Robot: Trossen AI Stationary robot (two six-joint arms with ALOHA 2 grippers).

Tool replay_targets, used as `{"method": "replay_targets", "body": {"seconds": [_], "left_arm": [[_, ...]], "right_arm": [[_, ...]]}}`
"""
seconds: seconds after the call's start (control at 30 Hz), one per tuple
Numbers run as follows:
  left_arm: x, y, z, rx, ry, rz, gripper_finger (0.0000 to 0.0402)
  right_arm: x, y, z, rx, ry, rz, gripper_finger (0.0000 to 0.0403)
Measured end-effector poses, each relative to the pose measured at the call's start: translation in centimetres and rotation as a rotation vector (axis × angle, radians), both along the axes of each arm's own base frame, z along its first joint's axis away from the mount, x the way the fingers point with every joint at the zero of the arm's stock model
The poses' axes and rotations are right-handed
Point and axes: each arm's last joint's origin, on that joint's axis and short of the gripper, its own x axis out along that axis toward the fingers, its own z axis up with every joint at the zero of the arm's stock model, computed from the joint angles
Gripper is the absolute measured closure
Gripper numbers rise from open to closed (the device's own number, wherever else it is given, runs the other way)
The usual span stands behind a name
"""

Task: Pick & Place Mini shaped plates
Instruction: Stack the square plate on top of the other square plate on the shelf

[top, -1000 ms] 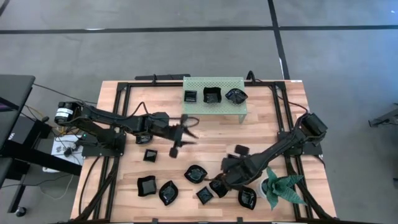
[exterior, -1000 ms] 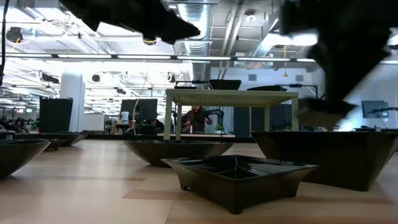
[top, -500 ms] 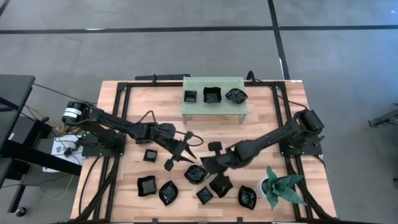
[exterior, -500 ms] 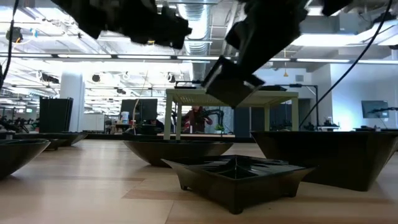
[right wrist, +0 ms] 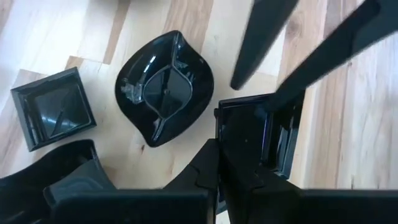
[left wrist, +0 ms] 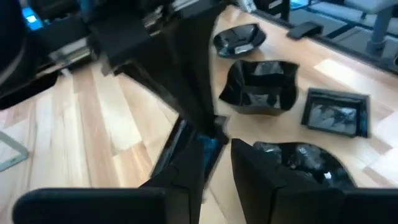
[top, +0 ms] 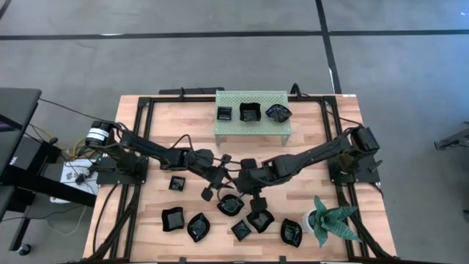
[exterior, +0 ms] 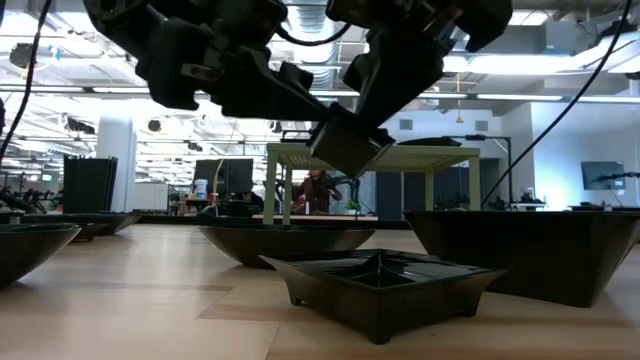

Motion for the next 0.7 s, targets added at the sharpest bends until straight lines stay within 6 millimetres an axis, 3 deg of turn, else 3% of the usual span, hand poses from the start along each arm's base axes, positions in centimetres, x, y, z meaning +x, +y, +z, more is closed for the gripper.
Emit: {"method": "replay_targets", "body": {"seconds": [0.43, 0.7], "left_arm": [[0.07, -0.08, -0.1, -0.002, -0.001, 0.014, 0.033], [0.07, -0.03, -0.15, 0.015, 0.001, 0.037, 0.0391]], "right_arm": [[0.35, -0.68, 0.12, -0.012, -0.023, 0.012, 0.0398], [0.4, -1.07, 0.1, -0.057, -0.026, 0.068, 0.0397]]}}
